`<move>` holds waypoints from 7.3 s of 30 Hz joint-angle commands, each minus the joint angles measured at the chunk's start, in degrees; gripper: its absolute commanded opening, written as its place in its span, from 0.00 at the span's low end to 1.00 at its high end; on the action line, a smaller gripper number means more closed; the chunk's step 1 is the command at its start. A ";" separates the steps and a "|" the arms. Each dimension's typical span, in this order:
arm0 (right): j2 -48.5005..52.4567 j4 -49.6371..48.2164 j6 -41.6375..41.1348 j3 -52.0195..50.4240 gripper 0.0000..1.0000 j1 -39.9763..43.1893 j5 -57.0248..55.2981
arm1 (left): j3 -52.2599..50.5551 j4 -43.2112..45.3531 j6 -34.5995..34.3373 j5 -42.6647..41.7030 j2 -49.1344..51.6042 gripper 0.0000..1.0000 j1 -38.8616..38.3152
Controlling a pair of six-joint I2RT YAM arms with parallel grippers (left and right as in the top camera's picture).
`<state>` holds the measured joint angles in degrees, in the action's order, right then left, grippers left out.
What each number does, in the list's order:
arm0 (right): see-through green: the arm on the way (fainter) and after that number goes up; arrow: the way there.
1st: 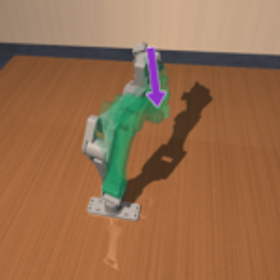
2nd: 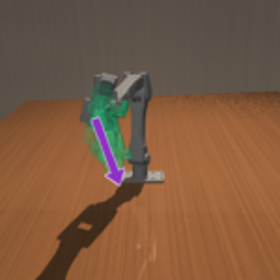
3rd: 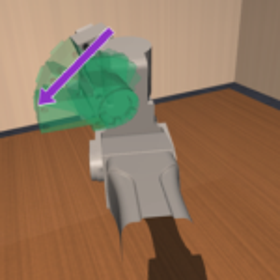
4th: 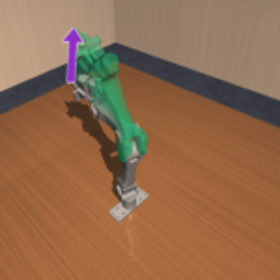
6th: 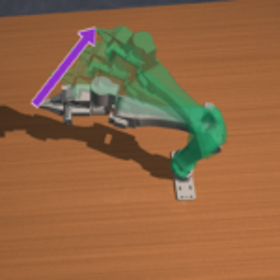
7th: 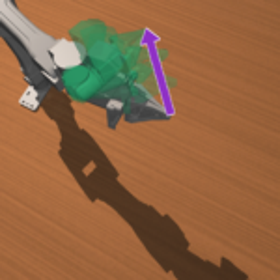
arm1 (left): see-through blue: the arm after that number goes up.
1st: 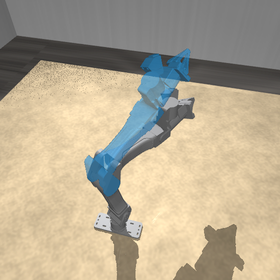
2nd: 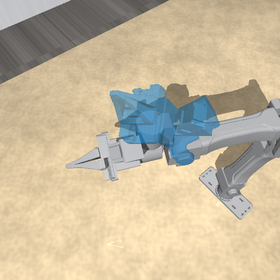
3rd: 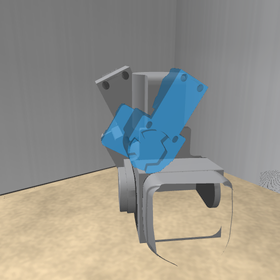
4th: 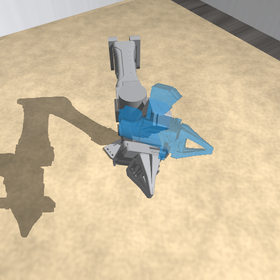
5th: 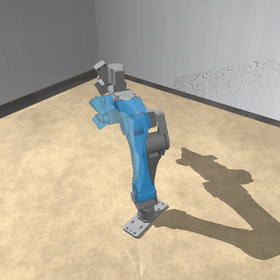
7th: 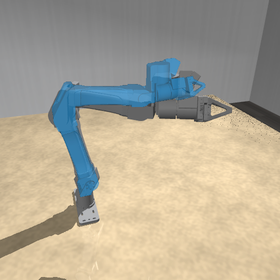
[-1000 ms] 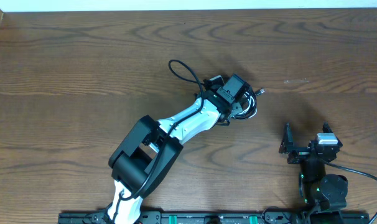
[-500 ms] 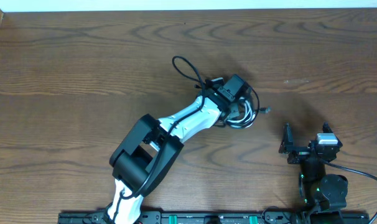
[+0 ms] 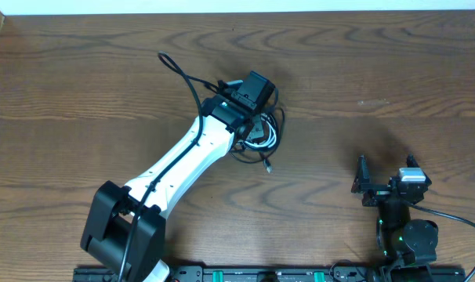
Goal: Untangle cables
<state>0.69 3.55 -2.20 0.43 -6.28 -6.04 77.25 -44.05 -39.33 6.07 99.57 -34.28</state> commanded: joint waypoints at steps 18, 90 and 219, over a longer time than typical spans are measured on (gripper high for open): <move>-0.20 0.07 -0.52 -0.11 0.99 0.09 -0.44 | 0.07 -1.38 0.90 -4.17 0.42 0.08 -0.07; -0.20 -1.22 -53.42 -0.11 0.99 0.07 38.36 | 0.22 -10.73 -37.92 -13.16 -20.87 0.08 8.44; 42.64 -3.43 -56.06 0.31 0.85 0.07 17.99 | -0.26 3.98 13.70 -25.88 -8.96 0.86 -0.50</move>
<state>39.64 0.73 -57.25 0.99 -6.26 15.09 76.51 -40.05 -25.50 -20.73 89.91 -34.81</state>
